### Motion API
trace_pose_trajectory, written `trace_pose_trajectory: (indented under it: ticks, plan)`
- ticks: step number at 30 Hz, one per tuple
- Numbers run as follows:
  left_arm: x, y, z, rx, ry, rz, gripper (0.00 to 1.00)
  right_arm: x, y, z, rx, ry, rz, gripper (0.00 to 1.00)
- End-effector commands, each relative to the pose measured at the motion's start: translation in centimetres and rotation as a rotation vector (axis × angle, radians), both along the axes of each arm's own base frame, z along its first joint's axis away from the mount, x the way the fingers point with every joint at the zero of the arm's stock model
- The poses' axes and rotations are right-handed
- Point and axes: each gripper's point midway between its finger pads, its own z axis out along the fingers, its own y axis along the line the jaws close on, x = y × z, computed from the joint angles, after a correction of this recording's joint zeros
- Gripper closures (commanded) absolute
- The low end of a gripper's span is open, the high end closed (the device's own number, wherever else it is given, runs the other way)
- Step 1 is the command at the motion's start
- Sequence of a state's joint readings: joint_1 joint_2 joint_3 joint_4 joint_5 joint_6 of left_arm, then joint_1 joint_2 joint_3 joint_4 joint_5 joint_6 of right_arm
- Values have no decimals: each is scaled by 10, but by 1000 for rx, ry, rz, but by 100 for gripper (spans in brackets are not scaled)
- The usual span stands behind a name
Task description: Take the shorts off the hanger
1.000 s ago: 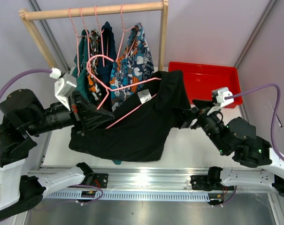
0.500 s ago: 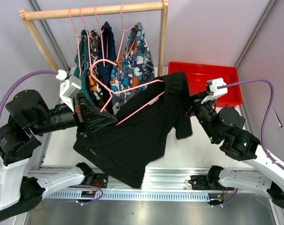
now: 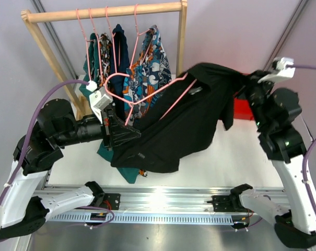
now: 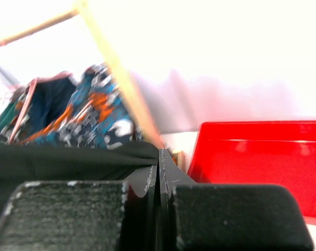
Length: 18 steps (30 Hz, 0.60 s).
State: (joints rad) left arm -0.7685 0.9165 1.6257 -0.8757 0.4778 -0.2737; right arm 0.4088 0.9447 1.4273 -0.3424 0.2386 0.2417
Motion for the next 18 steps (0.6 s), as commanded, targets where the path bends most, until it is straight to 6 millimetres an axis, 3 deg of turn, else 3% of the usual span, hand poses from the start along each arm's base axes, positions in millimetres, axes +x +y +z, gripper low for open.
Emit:
trace_pose_trajectory:
  ticks: [1,6,12,15,16,18]
  plan:
    - [-38,21,3,-15,-16,-67,100,27,-73,16,103,12,-248,100]
    - [-45,18,-9,9,9,-107,100,62,-87,22,123,49,-269,100]
    - [-43,16,-12,26,6,-109,100,81,-85,20,131,77,-260,100]
    - [-50,12,-13,27,18,-159,100,95,-109,11,192,115,-283,100]
    - [-53,10,-19,43,27,-178,100,99,-132,9,221,121,-319,100]
    - [-54,6,-29,69,45,-196,100,110,-138,12,273,132,-273,100]
